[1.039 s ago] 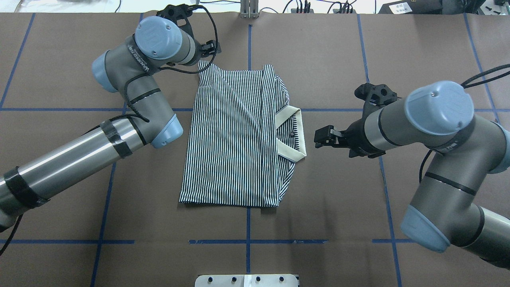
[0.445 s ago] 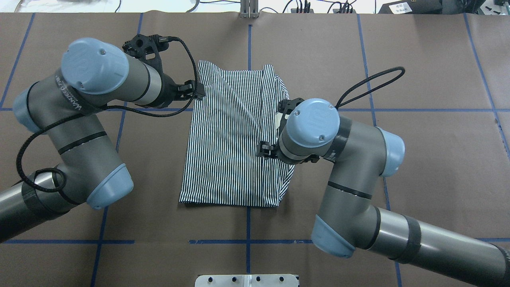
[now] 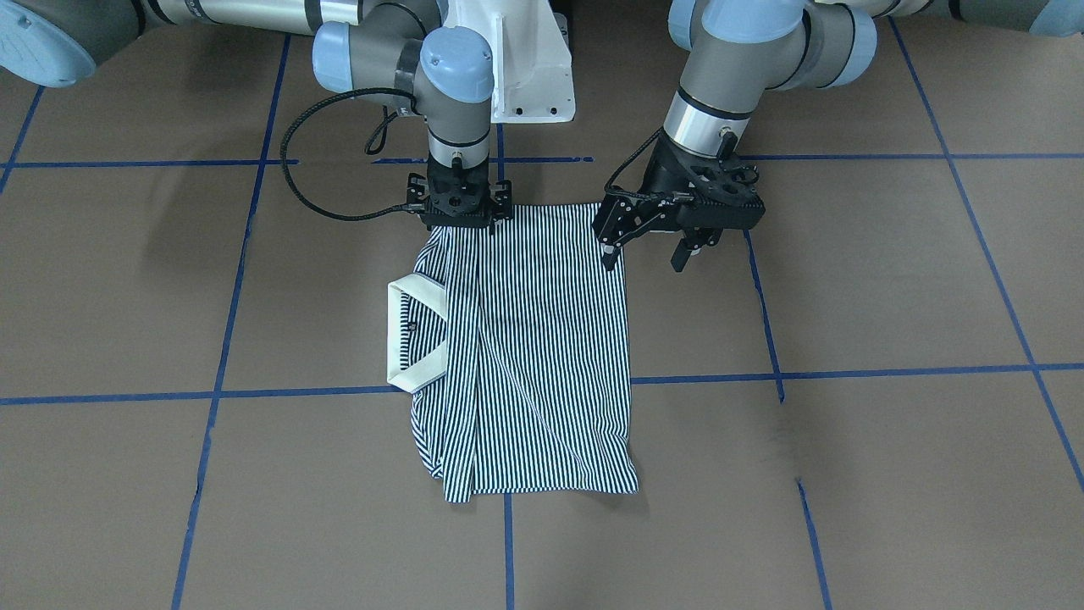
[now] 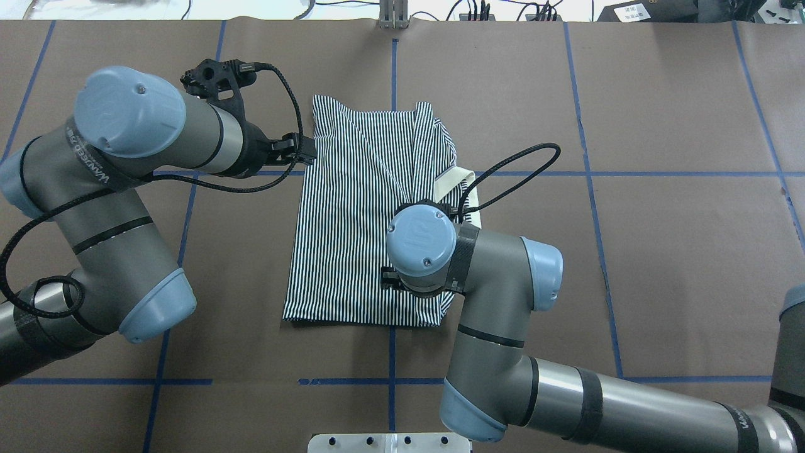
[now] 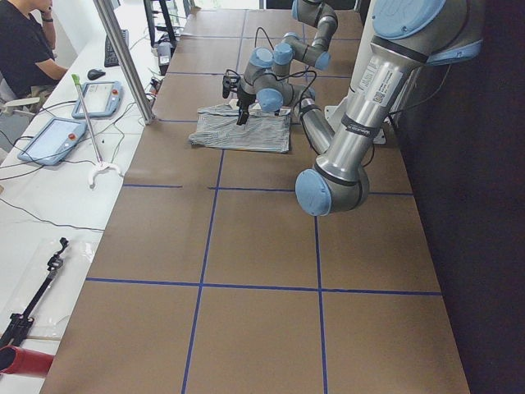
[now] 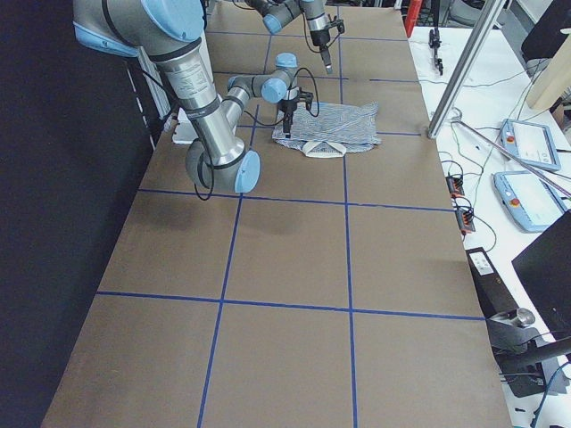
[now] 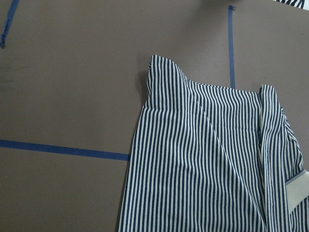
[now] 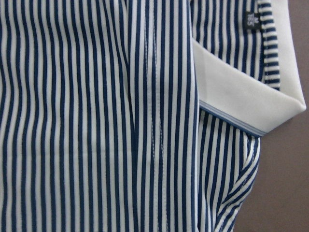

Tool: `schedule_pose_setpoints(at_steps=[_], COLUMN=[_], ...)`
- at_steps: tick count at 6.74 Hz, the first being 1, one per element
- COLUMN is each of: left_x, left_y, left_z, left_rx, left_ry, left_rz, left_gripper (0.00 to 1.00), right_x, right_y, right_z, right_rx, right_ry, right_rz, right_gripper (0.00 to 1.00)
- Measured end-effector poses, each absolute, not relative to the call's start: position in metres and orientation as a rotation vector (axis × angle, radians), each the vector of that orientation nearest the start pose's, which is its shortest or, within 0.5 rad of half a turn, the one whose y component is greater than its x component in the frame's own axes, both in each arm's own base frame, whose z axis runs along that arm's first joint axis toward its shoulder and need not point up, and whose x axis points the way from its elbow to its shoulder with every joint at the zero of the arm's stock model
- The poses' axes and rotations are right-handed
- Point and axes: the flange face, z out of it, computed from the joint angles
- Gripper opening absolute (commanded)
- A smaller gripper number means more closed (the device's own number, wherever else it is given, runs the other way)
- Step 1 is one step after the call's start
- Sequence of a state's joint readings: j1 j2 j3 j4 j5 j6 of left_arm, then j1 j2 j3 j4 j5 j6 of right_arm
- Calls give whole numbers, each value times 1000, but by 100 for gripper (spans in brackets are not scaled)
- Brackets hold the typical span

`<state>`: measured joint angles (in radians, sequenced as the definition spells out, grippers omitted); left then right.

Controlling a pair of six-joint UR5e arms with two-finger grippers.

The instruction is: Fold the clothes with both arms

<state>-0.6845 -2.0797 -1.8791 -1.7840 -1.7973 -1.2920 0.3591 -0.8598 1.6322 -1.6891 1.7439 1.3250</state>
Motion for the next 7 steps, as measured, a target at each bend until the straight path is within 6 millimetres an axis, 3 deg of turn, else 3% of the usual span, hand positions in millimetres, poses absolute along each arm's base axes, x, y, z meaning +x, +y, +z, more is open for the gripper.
schedule_pose_setpoints(at_steps=[2, 7], left_x=[400, 403], left_y=[-469, -467], left_z=[213, 215], left_rx=[293, 287], left_ry=[1009, 1007], left_rz=[-251, -248], left_gripper=[100, 100], right_x=[-625, -618], right_y=[-345, -341], right_z=[239, 237], right_rx=[42, 42], right_ry=[-637, -621], right_rz=[-5, -46], right_gripper=[100, 100])
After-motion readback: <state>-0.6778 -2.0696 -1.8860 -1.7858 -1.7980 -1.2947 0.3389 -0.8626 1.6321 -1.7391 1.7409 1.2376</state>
